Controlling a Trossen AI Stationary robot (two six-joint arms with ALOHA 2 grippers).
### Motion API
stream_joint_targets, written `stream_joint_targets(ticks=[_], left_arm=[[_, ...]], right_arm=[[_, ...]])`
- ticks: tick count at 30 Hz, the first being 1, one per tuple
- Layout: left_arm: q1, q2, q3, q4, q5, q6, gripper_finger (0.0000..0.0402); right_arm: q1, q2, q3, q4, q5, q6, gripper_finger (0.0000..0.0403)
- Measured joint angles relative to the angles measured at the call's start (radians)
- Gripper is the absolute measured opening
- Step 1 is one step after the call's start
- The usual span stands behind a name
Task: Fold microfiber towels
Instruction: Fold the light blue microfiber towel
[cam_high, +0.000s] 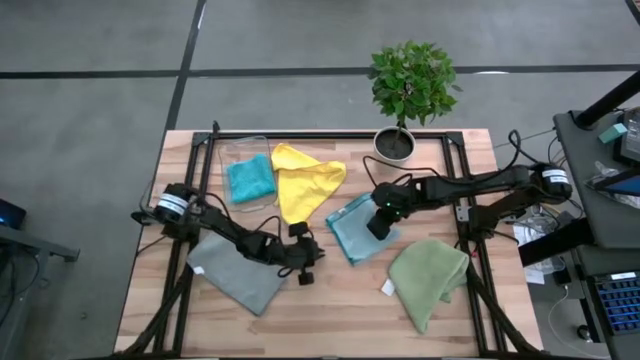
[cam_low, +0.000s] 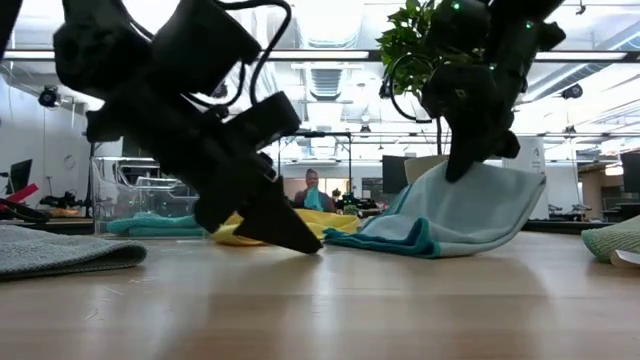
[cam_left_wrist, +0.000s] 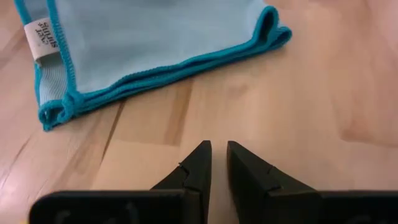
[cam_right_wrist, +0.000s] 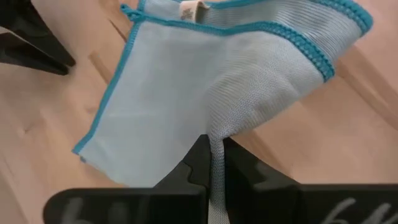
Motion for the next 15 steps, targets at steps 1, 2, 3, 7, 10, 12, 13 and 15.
stream_joint_targets(ticks=[1, 2, 3, 7, 10, 12, 13, 15], left_arm=[[0.005, 0.003, 0.004, 0.000, 0.000, 0.000, 0.0038], [0.011, 0.011, 0.010, 0.001, 0.000, 0.000, 0.0038], [0.016, 0.022, 0.017, 0.008, 0.000, 0.000, 0.0038], [0.034, 0.026, 0.024, 0.019, 0.004, 0.023, 0.0038], [0.051, 0.026, 0.022, 0.029, -0.002, 0.048, 0.0038], [0.062, 0.026, 0.022, 0.030, -0.002, 0.049, 0.0038], [0.068, 0.026, 0.022, 0.030, -0.002, 0.049, 0.0038], [0.076, 0.030, 0.020, 0.035, -0.002, 0.048, 0.0038]], right_arm=[[0.000, 0.003, 0.010, -0.009, 0.002, 0.000, 0.0013], [0.000, 0.003, 0.017, -0.019, 0.011, 0.000, 0.0013], [0.000, 0.008, 0.023, -0.027, 0.020, 0.000, 0.0013], [0.010, 0.043, 0.057, -0.039, 0.045, 0.000, 0.0013], [0.024, 0.105, 0.094, -0.039, 0.047, -0.005, 0.0013], [0.037, 0.161, 0.129, -0.046, 0.047, -0.013, 0.0013], [0.041, 0.187, 0.148, -0.047, 0.047, -0.022, 0.0013], [0.050, 0.241, 0.187, -0.058, 0.047, -0.034, 0.0013]])
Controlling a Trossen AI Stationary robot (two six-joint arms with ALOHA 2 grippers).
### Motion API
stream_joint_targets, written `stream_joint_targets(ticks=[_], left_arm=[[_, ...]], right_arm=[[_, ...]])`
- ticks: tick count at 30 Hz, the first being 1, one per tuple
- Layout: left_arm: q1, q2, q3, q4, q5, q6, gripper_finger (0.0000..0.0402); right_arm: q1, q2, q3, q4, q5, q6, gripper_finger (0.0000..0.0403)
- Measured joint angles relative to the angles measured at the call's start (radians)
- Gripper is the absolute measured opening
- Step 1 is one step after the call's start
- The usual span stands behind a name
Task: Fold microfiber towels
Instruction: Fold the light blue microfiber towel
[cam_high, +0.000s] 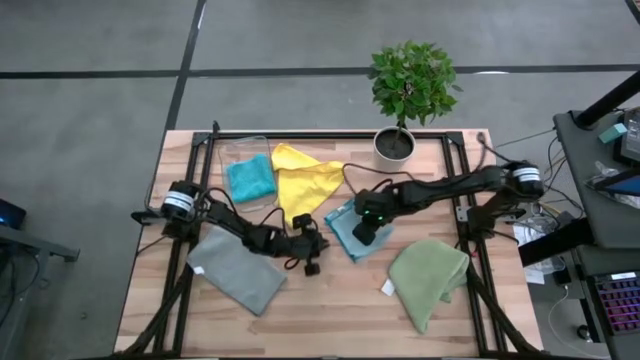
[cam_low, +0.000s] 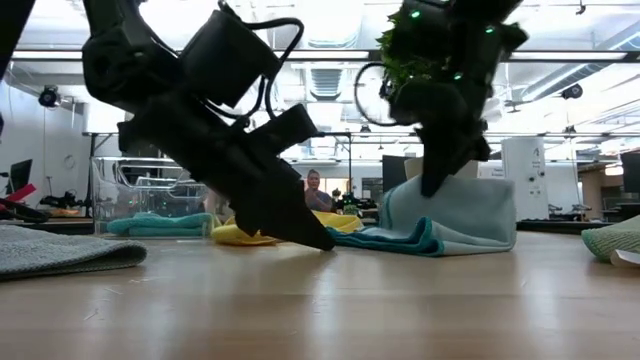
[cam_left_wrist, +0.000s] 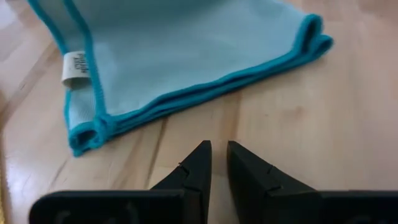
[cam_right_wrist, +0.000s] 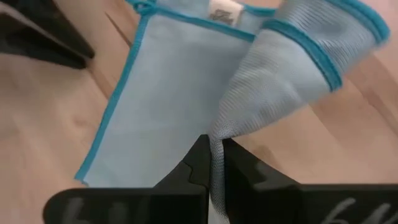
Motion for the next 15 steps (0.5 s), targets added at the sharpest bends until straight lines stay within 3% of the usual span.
stream_joint_targets(ticks=[8, 15], left_arm=[[0.010, 0.003, -0.002, 0.003, 0.001, 0.000, 0.0038], [0.016, 0.003, -0.002, 0.003, 0.004, 0.001, 0.0038]], right_arm=[[0.018, 0.160, 0.161, -0.045, 0.000, -0.043, 0.0013], [0.021, 0.219, 0.223, -0.053, 0.000, -0.051, 0.0013]])
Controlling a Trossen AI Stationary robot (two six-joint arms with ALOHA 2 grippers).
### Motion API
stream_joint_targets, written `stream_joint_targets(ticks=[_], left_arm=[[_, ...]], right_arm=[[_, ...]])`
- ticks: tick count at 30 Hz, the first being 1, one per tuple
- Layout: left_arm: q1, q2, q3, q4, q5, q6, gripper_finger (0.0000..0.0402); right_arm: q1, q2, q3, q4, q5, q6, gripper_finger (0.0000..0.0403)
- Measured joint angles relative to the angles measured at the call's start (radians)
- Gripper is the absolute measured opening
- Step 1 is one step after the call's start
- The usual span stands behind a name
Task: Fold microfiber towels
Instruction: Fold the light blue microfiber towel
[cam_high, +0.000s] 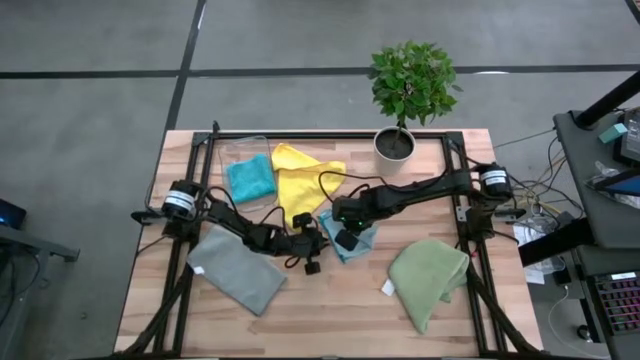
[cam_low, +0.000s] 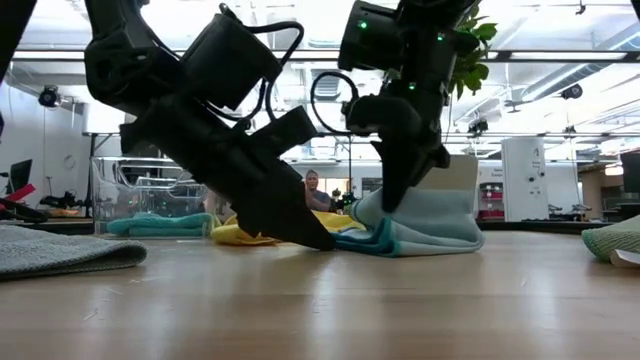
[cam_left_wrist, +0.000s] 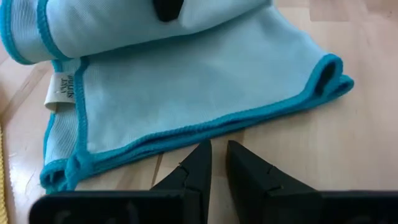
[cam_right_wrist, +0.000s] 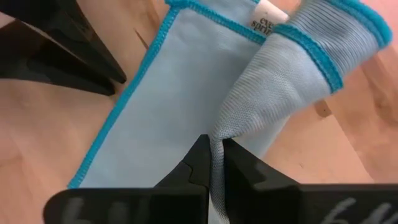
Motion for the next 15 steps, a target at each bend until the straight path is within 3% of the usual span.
stream_joint_targets(ticks=[15], left_arm=[[0.026, 0.000, -0.005, 0.005, 0.002, 0.009, 0.0038]], right_arm=[[0.014, 0.001, 0.008, 0.065, -0.002, 0.034, 0.0013]])
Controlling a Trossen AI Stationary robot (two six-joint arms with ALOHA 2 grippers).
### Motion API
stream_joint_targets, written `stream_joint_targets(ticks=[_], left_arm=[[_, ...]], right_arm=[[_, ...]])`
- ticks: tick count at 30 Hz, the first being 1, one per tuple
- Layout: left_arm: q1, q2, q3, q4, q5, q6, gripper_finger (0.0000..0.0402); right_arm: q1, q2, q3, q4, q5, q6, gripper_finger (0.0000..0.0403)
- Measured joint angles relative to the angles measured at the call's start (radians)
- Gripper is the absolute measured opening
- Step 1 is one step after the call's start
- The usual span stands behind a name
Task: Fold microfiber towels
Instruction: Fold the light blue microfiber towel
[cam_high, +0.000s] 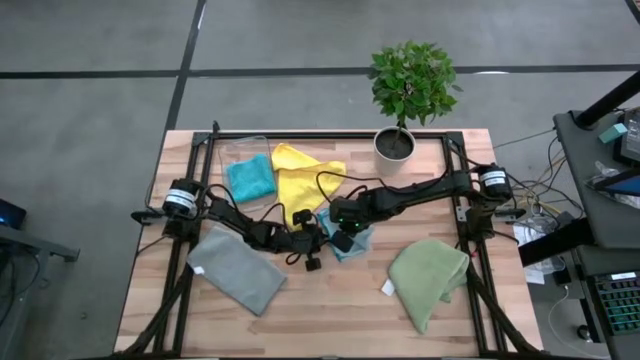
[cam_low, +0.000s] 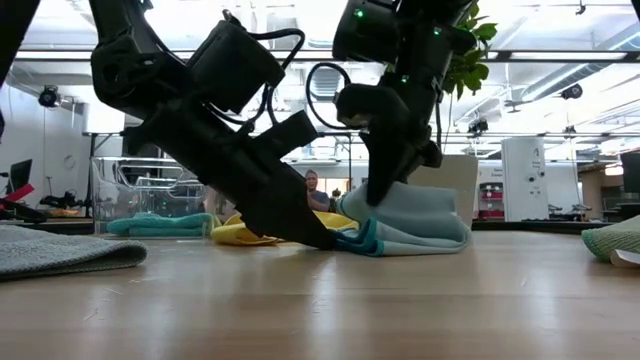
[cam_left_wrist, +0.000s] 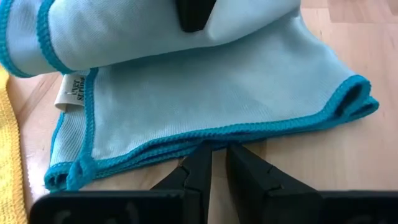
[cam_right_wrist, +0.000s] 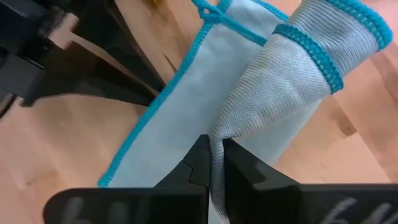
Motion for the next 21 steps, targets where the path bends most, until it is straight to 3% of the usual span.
stream_joint_targets(ticks=[8, 21], left_arm=[[0.000, 0.000, -0.003, 0.002, 0.000, -0.001, 0.0038], [-0.001, -0.001, -0.003, -0.002, 0.001, -0.002, 0.0038]], right_arm=[[0.008, 0.001, -0.007, 0.053, 0.001, -0.001, 0.0024], [0.036, 0.001, 0.015, 0.094, -0.006, -0.007, 0.0184]])
